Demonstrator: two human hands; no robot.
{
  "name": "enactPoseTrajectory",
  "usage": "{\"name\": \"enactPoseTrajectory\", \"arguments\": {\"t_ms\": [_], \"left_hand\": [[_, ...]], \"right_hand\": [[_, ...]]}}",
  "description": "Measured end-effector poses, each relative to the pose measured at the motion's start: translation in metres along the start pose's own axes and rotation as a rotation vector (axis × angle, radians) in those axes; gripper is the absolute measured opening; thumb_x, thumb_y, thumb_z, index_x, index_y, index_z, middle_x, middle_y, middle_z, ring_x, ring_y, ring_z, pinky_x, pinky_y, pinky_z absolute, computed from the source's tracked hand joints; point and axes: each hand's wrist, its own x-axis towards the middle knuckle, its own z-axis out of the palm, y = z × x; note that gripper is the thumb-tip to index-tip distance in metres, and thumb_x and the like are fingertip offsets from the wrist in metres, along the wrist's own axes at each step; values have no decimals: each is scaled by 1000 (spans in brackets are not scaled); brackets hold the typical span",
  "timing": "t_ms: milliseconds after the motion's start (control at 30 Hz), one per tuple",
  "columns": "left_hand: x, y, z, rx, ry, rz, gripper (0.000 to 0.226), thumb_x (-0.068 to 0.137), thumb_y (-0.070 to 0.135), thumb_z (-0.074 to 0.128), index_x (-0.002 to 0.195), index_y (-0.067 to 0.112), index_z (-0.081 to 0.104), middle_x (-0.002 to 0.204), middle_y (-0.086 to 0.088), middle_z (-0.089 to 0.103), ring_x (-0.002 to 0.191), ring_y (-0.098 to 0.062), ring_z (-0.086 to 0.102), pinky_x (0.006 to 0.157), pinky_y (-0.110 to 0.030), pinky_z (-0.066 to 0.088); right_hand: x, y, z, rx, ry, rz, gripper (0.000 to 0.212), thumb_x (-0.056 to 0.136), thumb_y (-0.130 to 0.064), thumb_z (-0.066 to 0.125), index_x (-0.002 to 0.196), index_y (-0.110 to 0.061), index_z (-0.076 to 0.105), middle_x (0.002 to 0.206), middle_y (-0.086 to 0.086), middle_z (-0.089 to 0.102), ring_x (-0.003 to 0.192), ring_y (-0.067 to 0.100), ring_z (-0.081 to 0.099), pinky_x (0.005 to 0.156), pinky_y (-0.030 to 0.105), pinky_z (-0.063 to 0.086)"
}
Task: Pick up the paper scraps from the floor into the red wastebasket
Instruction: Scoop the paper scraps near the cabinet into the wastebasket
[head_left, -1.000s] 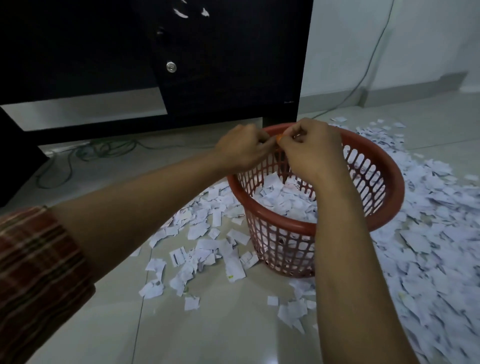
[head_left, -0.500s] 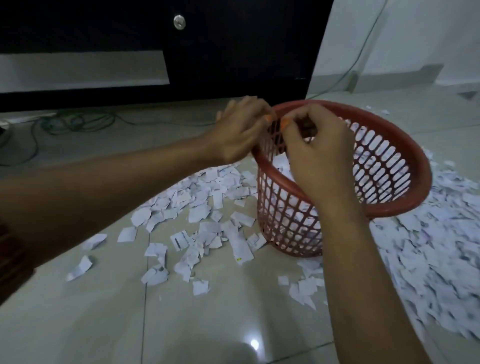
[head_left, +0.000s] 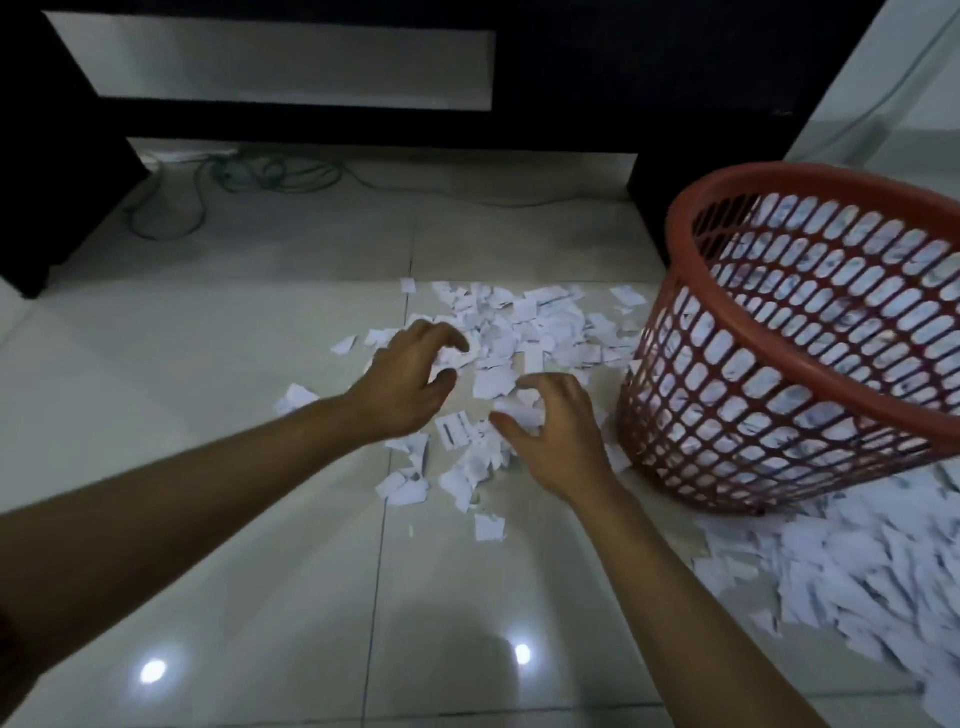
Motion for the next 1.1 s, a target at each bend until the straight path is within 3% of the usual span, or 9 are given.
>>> {"name": "enactPoseTrajectory", "arguments": {"t_ms": [100,167,267,467,600,767,967,1033,1100], "left_hand": [[-32,-31,16,7,4,-62,31,90,19,47,119,21,54,121,-5,54,114,-30,50,95,-48,41],[-51,-48,25,31,12,-109,34,85,23,44,118,24,53,120,-4,55,110,-31,51,92,-49,42],[-71,-65,42,26,37,-170,34,84,21,44,116,25,52,119,-5,57,106,-32,53,87,-51,46],[-105,-67,72,-16,108,-321,39,83,22,41,119,18,57,124,-7,57,109,-32,51,92,-47,44],[-115,-62,82,-70,125,-374,38,85,24,41,119,20,58,123,-4,58,108,-28,50,92,-42,43],[-119,-67,87,-187,169,-404,32,92,6,47,120,16,57,121,-3,60,108,-22,53,92,-34,45],[-121,-69,81,-314,174,-424,38,89,-6,44,115,18,56,114,2,63,104,-12,59,85,-22,47],[-121,-70,78,-348,183,-423,39,88,-7,44,114,19,56,113,4,63,103,-10,60,81,-18,47],[-119,-72,75,-374,215,-441,36,88,-5,47,113,20,55,112,5,62,101,-9,60,78,-18,50]], "right_hand": [[-31,34,21,-178,-222,296,106,64,-83,59,149,-37,17,161,2,3,147,32,2,118,54,14],[-48,53,32,-284,-271,361,121,55,-92,51,151,-39,-3,160,4,-19,146,36,-15,116,60,1],[-60,69,52,-402,-261,348,128,50,-99,41,149,-41,-15,157,10,-27,143,38,-23,112,64,-9],[-44,61,82,-498,-337,198,126,52,-101,29,149,-37,-20,155,10,-32,140,37,-33,108,65,-17],[-32,50,99,-490,-445,44,116,59,-99,26,151,-40,-13,157,7,-29,138,31,-37,108,65,-17],[-28,35,112,-387,-123,-18,109,59,-96,38,151,-43,14,162,12,-1,147,37,-5,111,60,5],[-8,23,134,-420,-293,-24,119,49,-102,36,148,-51,-6,158,12,-23,142,40,-26,108,67,-10],[-7,24,141,-508,-343,-56,111,53,-102,30,148,-52,-1,160,15,-14,144,41,-20,108,67,-12],[-7,25,143,-545,-300,-66,93,64,-96,29,145,-52,21,159,14,11,145,40,2,110,63,-2]]}}
